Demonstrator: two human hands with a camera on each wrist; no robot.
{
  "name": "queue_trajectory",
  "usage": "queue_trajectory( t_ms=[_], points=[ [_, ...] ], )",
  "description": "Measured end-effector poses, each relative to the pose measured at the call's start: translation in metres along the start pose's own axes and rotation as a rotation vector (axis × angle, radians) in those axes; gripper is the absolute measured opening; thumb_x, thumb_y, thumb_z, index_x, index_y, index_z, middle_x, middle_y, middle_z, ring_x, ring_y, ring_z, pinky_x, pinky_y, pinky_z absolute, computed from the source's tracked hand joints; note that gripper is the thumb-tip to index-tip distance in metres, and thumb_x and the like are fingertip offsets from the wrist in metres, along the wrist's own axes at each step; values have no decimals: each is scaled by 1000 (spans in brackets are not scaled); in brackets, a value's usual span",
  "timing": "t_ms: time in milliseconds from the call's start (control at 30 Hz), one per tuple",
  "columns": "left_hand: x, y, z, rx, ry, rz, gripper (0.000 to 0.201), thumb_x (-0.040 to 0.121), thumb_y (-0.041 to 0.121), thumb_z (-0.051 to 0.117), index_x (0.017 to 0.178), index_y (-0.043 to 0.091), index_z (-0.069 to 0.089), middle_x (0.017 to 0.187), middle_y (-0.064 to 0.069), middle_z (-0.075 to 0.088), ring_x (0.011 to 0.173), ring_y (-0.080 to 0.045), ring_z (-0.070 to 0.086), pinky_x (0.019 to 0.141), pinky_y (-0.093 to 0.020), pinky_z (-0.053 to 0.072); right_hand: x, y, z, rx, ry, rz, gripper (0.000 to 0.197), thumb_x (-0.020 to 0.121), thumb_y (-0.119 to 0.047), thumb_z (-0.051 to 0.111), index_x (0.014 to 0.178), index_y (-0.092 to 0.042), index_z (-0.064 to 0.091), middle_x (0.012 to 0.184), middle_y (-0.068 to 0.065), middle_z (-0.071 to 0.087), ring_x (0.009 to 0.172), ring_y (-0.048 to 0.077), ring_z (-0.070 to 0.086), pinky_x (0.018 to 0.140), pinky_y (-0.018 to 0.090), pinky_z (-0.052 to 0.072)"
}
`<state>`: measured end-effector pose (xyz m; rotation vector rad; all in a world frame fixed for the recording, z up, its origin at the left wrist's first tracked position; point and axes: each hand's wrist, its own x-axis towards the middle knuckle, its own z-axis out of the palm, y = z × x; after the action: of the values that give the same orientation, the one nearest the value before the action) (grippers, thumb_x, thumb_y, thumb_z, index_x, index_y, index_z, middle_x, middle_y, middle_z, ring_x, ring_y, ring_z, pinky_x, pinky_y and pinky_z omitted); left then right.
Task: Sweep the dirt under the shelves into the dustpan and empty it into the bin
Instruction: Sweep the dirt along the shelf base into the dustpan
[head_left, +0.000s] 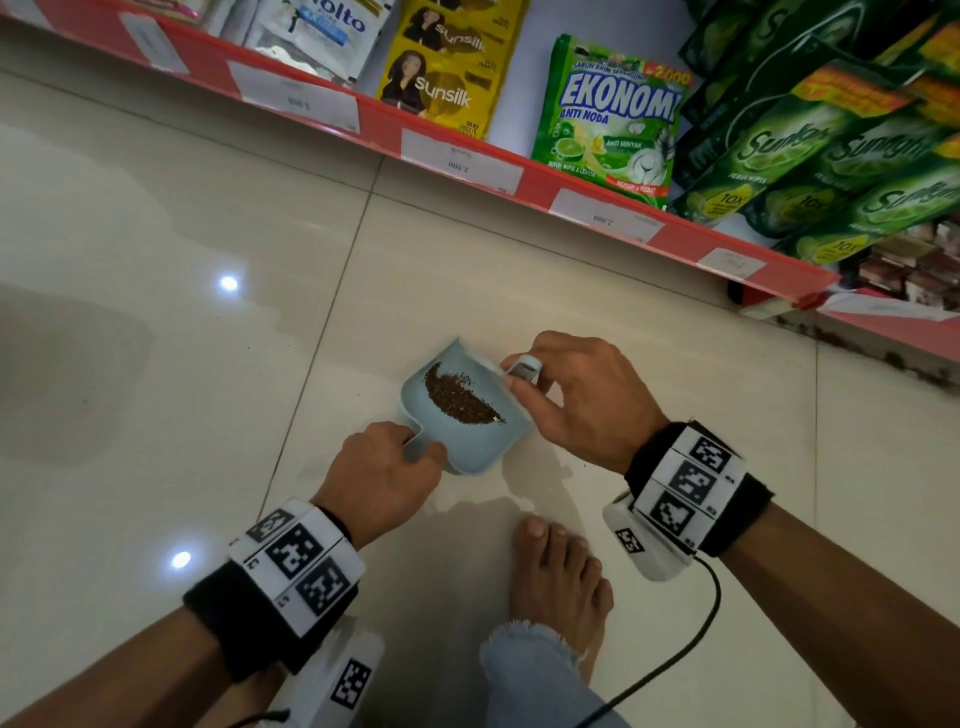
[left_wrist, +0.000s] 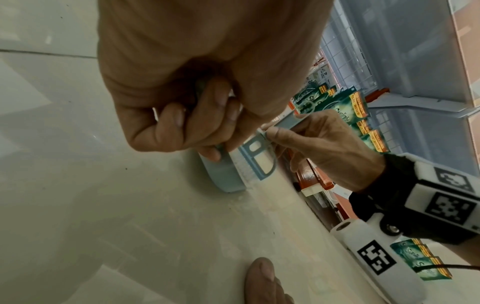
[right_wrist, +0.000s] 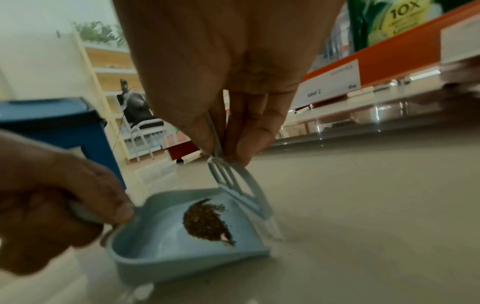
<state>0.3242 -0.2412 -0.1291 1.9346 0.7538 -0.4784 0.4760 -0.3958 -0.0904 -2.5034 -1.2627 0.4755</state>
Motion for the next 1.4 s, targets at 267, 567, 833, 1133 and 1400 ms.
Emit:
queue_trajectory(
  t_ms=[267, 567, 833, 1133, 1400],
  points=[
    [-3, -2, -2, -12, 9, -17, 47, 95, 32, 59, 54, 19, 39, 53, 6, 45, 53, -9, 44, 49, -23, 31, 5, 4, -5, -156, 169, 90, 22, 97, -29, 52, 98, -18, 71, 84, -2, 60, 68, 22, 59, 59, 38, 51],
    [-5, -4, -5, -13, 8, -16, 47, 95, 32, 59, 54, 20, 39, 55, 5, 45, 54, -9, 44, 50, -23, 30, 3, -1, -3, 19, 273, 71, 21, 96, -30, 56, 97, -19, 73, 81, -4, 64, 67, 18, 61, 59, 38, 52],
    [-7, -7, -6, -12, 2, -12, 46, 95, 32, 58, 55, 20, 40, 55, 5, 46, 54, -9, 44, 50, -23, 31, 5, -4, 3, 177, 103, 126, 30, 94, -37, 55, 93, -14, 74, 82, -2, 72, 68, 16, 65, 67, 39, 55],
    [-10, -9, -9, -19, 12, -25, 45, 95, 32, 58, 56, 19, 40, 56, 3, 46, 55, -12, 45, 51, -24, 32, 3, -6, 1, -103, 44, 70, 28, 97, -34, 49, 93, -18, 71, 81, -3, 62, 68, 21, 60, 61, 36, 51],
    [-13, -11, -11, -31, 29, -37, 45, 94, 31, 59, 56, 17, 40, 57, 3, 46, 55, -12, 45, 51, -25, 31, 6, -12, 4, -146, 249, 97, 19, 95, -31, 54, 96, -24, 71, 82, -5, 63, 68, 22, 61, 56, 36, 51]
  ],
)
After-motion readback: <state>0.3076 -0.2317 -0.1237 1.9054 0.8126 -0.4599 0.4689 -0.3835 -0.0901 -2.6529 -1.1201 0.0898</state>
